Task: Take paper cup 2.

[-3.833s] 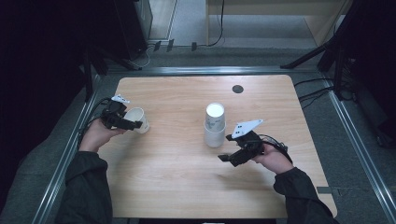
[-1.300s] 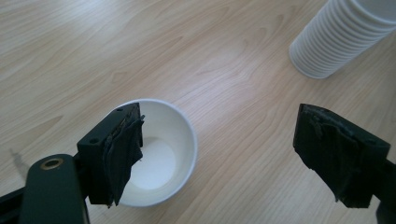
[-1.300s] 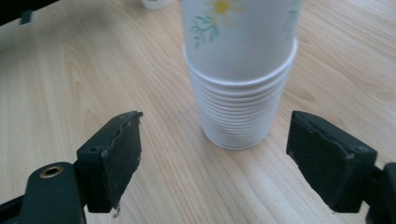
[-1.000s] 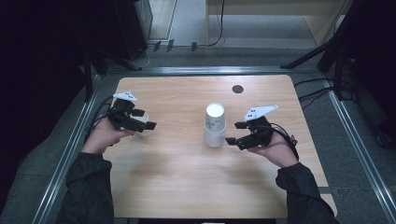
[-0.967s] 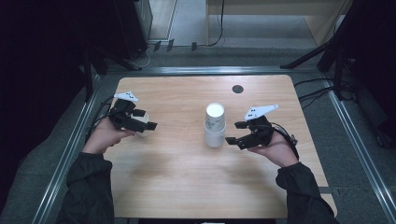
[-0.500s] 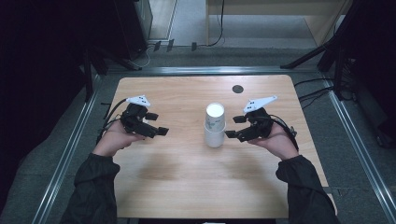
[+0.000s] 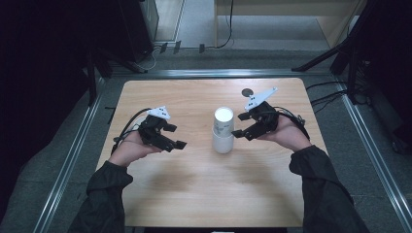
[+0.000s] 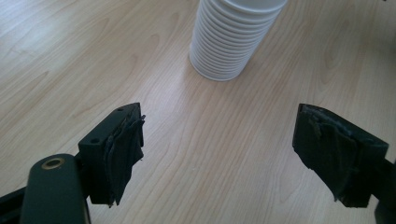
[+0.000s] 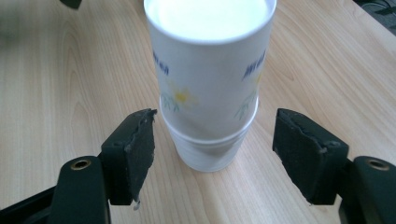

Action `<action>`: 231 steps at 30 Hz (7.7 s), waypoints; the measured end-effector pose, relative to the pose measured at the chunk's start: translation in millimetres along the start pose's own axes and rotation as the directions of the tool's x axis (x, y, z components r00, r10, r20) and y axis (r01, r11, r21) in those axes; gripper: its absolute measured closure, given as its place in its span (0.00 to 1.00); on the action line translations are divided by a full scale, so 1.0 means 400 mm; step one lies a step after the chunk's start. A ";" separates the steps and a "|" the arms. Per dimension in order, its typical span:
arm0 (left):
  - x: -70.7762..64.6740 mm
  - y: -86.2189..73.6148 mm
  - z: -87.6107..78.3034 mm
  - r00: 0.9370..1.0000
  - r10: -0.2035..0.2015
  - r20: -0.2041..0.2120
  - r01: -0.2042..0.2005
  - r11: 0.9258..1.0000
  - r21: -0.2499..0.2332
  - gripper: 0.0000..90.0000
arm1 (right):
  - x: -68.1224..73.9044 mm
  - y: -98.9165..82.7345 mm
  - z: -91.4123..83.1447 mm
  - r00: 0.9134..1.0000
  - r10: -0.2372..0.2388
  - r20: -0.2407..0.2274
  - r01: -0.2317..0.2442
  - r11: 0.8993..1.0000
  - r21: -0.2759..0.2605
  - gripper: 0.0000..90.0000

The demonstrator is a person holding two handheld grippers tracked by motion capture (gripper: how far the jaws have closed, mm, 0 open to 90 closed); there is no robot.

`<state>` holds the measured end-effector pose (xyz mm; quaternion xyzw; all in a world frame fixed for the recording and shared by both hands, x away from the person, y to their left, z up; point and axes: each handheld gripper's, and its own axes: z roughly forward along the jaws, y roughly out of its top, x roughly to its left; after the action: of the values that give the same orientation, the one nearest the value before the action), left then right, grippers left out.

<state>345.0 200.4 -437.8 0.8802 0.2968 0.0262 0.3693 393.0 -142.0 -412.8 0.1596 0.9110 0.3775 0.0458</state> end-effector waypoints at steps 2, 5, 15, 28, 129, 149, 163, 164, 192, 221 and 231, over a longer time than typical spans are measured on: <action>-0.003 0.001 0.004 1.000 0.008 0.000 -0.008 1.000 0.007 0.18 | -0.003 0.016 0.000 1.000 -0.013 -0.002 0.013 1.000 0.027 0.31; -0.007 0.003 0.008 1.000 0.015 0.006 -0.015 1.000 0.009 0.18 | -0.001 0.041 0.003 0.999 -0.038 -0.010 0.039 0.997 0.065 0.30; -0.015 0.003 0.012 1.000 0.028 0.009 -0.028 1.000 0.013 0.18 | 0.006 0.137 0.038 0.993 -0.112 -0.036 0.117 0.974 0.195 0.29; -0.018 0.004 0.012 0.999 0.042 0.014 -0.042 0.999 0.021 0.18 | 0.007 0.209 0.062 0.991 -0.123 -0.050 0.133 0.942 0.308 0.37; -0.089 0.016 0.090 0.977 0.152 0.151 -0.145 0.988 -0.053 0.19 | 0.148 -0.025 0.047 0.971 -0.054 -0.234 0.048 0.998 -0.031 0.39; -0.119 0.015 0.159 0.946 0.183 0.268 -0.167 0.983 -0.081 0.21 | 0.146 -0.038 0.081 0.966 -0.018 -0.259 0.005 0.999 -0.052 0.39; -0.133 0.010 0.181 0.933 0.233 0.273 -0.216 0.972 -0.090 0.24 | 0.153 -0.022 0.088 0.957 -0.008 -0.289 -0.011 0.998 -0.067 0.40; -0.133 0.010 0.180 0.931 0.243 0.271 -0.226 0.970 -0.093 0.24 | 0.153 -0.021 0.087 0.957 -0.009 -0.290 -0.012 0.998 -0.068 0.40; -0.097 0.019 0.088 0.939 0.243 0.245 -0.232 0.970 -0.074 0.36 | 0.152 -0.050 0.084 0.977 -0.011 -0.212 -0.002 0.998 -0.060 0.31; -0.107 0.050 0.091 0.925 0.323 0.199 -0.356 0.920 0.163 0.36 | 0.172 -0.078 0.101 0.986 -0.013 -0.168 0.001 0.997 -0.074 0.32; -0.123 0.048 0.125 0.914 0.350 0.204 -0.390 0.896 0.213 0.35 | 0.181 -0.074 0.107 0.986 -0.030 -0.163 0.017 0.997 -0.080 0.31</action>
<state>327.5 131.5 -452.9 0.9591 0.0937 -0.0122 0.2667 325.6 -109.3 -461.4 0.1155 0.8979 0.4243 -0.0187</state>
